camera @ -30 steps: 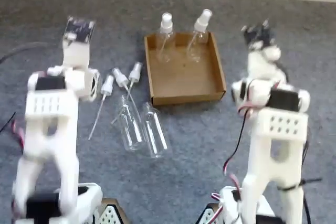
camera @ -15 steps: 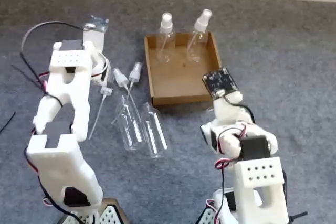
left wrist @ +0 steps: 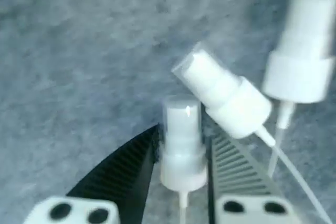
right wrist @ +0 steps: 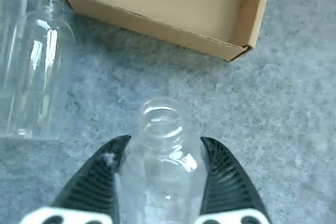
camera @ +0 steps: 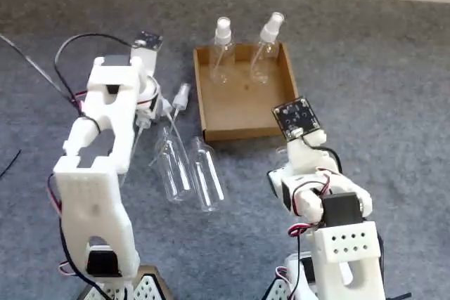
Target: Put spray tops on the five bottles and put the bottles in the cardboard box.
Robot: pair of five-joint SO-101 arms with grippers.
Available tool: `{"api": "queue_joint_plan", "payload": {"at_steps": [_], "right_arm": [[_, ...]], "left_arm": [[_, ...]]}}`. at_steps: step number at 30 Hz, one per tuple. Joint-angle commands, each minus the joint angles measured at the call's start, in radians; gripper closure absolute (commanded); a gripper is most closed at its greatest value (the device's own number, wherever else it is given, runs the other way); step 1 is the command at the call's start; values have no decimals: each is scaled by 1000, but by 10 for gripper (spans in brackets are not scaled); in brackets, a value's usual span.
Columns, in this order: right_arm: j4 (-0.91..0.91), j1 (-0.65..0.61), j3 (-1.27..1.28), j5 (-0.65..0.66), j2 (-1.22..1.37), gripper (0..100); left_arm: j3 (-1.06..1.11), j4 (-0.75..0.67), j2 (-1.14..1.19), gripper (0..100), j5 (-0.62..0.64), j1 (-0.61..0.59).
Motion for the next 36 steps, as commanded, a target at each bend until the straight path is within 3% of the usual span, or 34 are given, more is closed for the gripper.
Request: {"api": "queue_joint_plan", "payload": {"at_steps": [1,11,17,22,27,33,36], "right_arm": [[-22,-15,-8,12,-12,995],[-13,-120,-51,12,-19,995],[-325,-228,-56,-58,-19,995],[-562,-351,73,-181,-19,995],[-759,-412,180,-252,-19,995],[-843,-473,260,-259,-87,995],[-837,-460,314,-258,-213,995]], "left_arm": [[-64,5,24,970,-9,-1],[-136,229,-308,998,-44,-151],[-188,361,-644,998,-55,-154],[-183,423,-954,998,6,-48],[-183,423,-1178,997,100,143],[-171,384,-1228,997,219,348],[-85,299,-1239,997,262,410]]}}
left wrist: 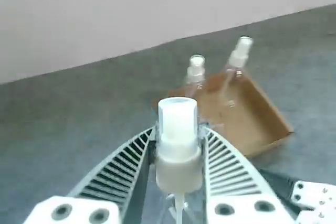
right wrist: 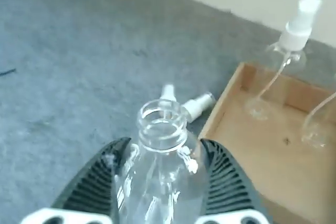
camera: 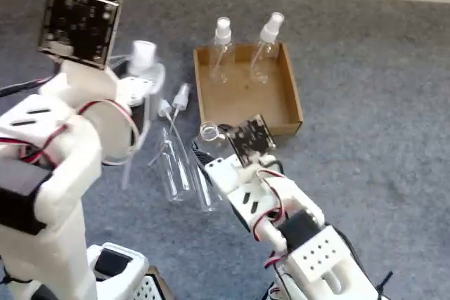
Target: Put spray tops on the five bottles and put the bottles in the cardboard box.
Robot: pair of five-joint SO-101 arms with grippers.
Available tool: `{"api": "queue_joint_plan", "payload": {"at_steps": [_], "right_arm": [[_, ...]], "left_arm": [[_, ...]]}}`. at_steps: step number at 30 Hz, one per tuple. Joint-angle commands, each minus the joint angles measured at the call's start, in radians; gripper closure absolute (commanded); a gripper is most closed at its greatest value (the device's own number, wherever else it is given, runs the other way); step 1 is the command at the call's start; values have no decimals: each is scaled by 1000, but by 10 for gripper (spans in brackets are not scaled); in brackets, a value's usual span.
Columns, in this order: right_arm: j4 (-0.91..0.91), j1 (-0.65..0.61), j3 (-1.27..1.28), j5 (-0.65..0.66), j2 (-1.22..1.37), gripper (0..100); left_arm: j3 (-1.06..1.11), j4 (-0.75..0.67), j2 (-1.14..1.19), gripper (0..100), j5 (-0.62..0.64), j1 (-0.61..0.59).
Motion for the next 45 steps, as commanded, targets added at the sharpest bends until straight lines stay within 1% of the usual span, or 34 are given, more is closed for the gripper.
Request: {"api": "queue_joint_plan", "payload": {"at_steps": [1,4,7,11,14,18,27,37,45], "right_arm": [[-19,7,58,-9,-185,995],[31,18,119,-9,-305,995],[56,13,156,-9,-383,995],[88,13,170,-9,-395,995],[88,15,170,-9,-398,995],[90,16,170,-11,-401,995],[90,16,170,-11,-401,995],[90,16,168,-14,-401,995],[90,21,165,-18,-401,995]], "left_arm": [[85,-140,-30,997,61,119],[197,-233,-104,997,60,168],[340,-427,-193,996,60,205],[532,-713,-266,996,61,251],[599,-835,-265,996,63,303],[624,-853,-229,996,63,343],[610,-876,-214,996,63,344],[713,-990,-214,996,63,344],[819,-997,-225,996,61,344]]}}
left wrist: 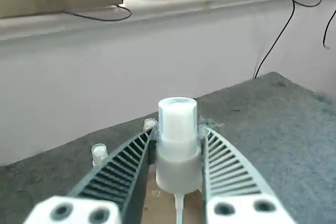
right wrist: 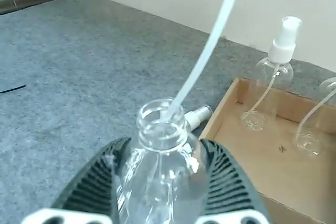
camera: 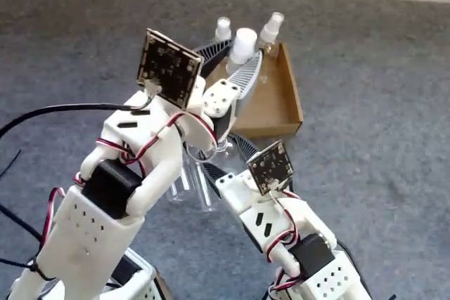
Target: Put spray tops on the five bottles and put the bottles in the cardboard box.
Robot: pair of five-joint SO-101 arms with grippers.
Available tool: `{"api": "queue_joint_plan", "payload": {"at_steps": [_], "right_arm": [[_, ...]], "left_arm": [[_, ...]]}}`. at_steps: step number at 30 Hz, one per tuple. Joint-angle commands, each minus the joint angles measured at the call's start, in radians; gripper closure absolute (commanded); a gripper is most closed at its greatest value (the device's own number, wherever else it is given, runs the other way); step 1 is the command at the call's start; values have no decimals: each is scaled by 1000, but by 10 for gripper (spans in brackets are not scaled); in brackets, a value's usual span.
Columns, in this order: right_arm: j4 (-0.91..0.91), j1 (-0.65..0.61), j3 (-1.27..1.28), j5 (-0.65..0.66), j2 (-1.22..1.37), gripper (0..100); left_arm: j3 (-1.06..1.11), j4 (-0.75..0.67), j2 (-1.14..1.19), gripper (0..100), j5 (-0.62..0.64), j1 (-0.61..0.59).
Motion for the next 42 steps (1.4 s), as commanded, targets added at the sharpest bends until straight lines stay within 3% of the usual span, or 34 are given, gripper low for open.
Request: {"api": "queue_joint_plan", "payload": {"at_steps": [1,6,18,22,27,32,37,42], "right_arm": [[2,31,-13,-32,-13,995],[-2,147,-16,-101,-13,995],[-1,117,-16,-101,-13,995],[1,117,-16,-100,-13,995],[1,117,-15,-97,-13,995],[1,117,-12,-97,-12,995],[1,117,-12,-98,-13,995],[1,117,-10,-98,-13,995]], "left_arm": [[42,-28,-8,996,9,15],[136,0,-97,996,9,15],[380,9,-219,973,-46,15],[377,12,-219,861,-41,16],[349,28,-222,851,-48,8],[228,207,-214,765,-81,16],[154,219,-209,848,-133,-70],[142,183,-150,849,-138,-99]]}}
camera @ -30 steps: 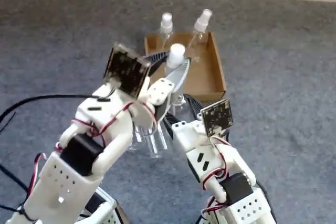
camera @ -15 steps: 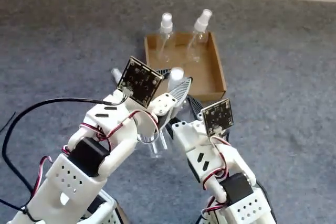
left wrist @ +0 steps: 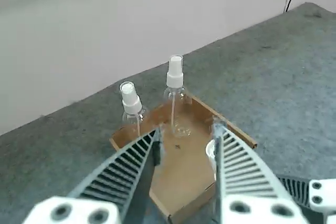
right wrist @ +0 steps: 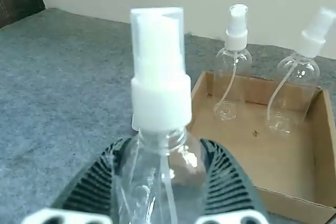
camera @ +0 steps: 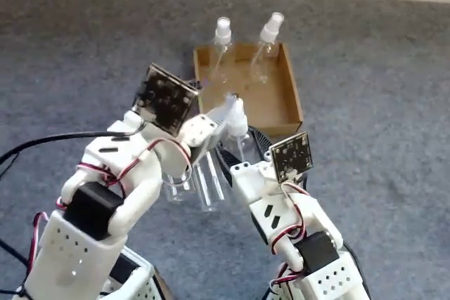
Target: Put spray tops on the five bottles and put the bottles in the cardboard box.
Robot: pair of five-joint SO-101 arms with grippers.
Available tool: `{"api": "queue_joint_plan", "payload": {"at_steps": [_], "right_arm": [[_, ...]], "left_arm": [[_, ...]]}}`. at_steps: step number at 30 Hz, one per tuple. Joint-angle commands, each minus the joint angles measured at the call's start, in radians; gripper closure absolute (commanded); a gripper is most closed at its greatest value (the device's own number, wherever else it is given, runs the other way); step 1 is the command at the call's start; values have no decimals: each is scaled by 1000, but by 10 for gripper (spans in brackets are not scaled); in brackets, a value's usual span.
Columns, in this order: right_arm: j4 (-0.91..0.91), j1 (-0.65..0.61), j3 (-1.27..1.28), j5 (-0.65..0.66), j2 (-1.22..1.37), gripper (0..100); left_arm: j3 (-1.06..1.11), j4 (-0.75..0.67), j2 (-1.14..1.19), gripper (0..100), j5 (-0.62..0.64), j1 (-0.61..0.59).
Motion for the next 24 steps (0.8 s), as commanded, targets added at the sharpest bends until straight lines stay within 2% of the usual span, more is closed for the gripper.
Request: {"api": "queue_joint_plan", "payload": {"at_steps": [1,9,18,22,24], "right_arm": [[1,-4,-10,-6,-13,995],[2,-4,-10,-3,-13,995],[2,-4,-10,-3,-8,995],[2,-4,-10,-2,-7,995],[4,1,-15,-2,-7,995]], "left_arm": [[-50,-31,61,849,-14,-18],[-18,-28,130,852,-58,-7],[-10,-26,104,853,-66,114],[-12,-26,105,853,-72,107],[-12,-26,104,853,-127,91]]}}
